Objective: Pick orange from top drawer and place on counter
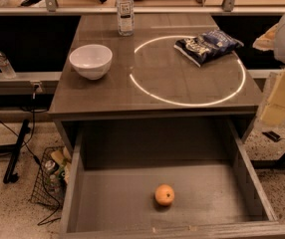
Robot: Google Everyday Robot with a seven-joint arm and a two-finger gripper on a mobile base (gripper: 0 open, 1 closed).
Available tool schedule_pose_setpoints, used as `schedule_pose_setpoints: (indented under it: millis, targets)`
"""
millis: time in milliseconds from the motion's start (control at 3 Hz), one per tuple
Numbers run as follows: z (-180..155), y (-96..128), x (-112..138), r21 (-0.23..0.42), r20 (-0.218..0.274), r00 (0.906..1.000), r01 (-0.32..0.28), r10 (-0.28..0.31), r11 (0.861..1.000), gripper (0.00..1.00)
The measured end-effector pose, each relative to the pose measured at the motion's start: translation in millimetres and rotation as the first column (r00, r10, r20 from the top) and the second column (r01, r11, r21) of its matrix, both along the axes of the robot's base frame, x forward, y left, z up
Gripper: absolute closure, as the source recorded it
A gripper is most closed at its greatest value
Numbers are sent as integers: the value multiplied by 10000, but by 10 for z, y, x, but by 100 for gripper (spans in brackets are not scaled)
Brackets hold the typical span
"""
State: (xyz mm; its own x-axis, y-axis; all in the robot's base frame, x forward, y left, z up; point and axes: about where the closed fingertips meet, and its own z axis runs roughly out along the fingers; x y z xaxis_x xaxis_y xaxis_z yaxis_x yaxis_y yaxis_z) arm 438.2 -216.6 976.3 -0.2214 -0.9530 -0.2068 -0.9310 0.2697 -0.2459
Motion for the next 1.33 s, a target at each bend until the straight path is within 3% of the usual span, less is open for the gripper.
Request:
schedule_pose_setpoints:
  millis: [667, 1000, 1333]
  targets:
    - [-111, 16, 9, 254, -124, 9999, 40, -37, 9997, 0]
    - [-424, 102, -91, 977, -390, 9992, 124, -86, 9951, 0]
    - [-1141, 321, -292, 2456, -1128, 9936, 301, -23, 9689, 0]
